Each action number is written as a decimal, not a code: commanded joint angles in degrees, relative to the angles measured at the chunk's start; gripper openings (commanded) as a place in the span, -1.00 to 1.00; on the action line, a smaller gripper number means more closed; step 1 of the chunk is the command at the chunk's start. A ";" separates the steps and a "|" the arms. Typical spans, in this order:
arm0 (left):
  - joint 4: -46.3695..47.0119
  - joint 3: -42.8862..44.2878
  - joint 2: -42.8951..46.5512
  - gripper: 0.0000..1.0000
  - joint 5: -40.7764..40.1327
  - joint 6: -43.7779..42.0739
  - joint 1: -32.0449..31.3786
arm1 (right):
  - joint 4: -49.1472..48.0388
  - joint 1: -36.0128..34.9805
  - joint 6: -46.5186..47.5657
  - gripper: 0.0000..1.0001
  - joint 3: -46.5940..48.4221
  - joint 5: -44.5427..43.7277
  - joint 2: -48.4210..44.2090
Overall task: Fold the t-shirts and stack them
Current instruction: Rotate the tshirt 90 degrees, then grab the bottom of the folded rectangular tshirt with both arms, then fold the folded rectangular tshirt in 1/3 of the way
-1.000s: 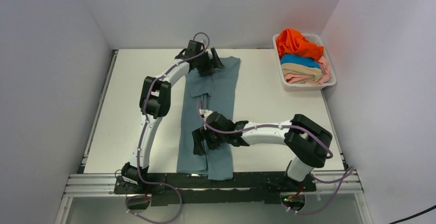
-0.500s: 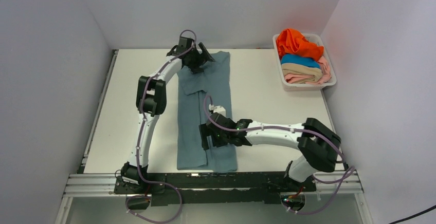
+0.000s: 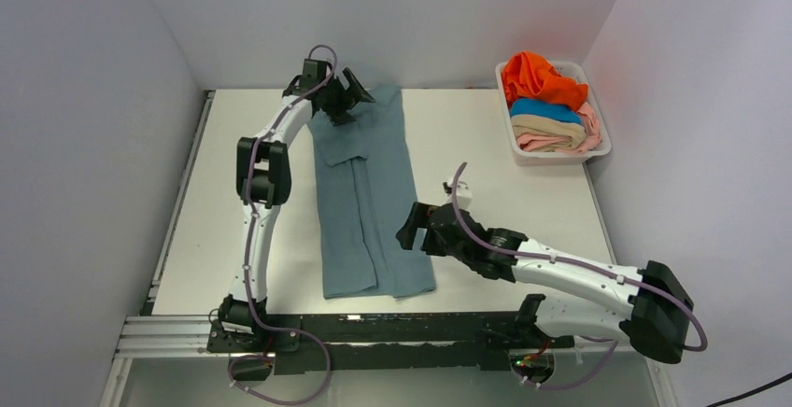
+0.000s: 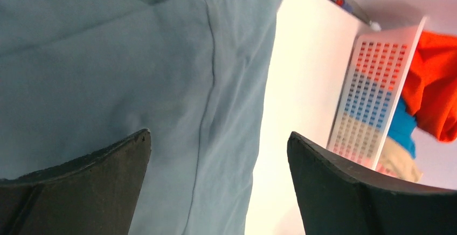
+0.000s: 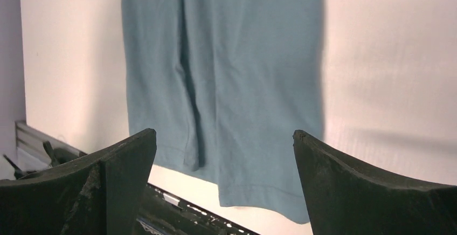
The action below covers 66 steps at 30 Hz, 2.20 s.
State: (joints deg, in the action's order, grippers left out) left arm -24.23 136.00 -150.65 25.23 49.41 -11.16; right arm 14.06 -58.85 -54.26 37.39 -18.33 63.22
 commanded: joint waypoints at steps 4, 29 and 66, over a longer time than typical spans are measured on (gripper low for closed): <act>-9.54 -12.13 30.48 0.99 1.07 -18.51 -3.82 | 5.59 8.17 -3.01 1.00 -3.65 8.26 -6.10; -6.98 -120.66 119.68 0.73 -6.73 2.78 -21.31 | 2.31 8.99 -4.86 0.14 -15.36 23.61 -0.01; -11.32 -121.13 123.75 -1.00 0.77 4.59 -23.93 | -0.11 7.20 -9.16 -1.00 -15.60 40.47 -6.07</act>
State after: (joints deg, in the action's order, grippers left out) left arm -37.43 15.07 -29.12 20.51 52.07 -34.87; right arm 15.27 -50.94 -61.73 21.04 17.04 58.06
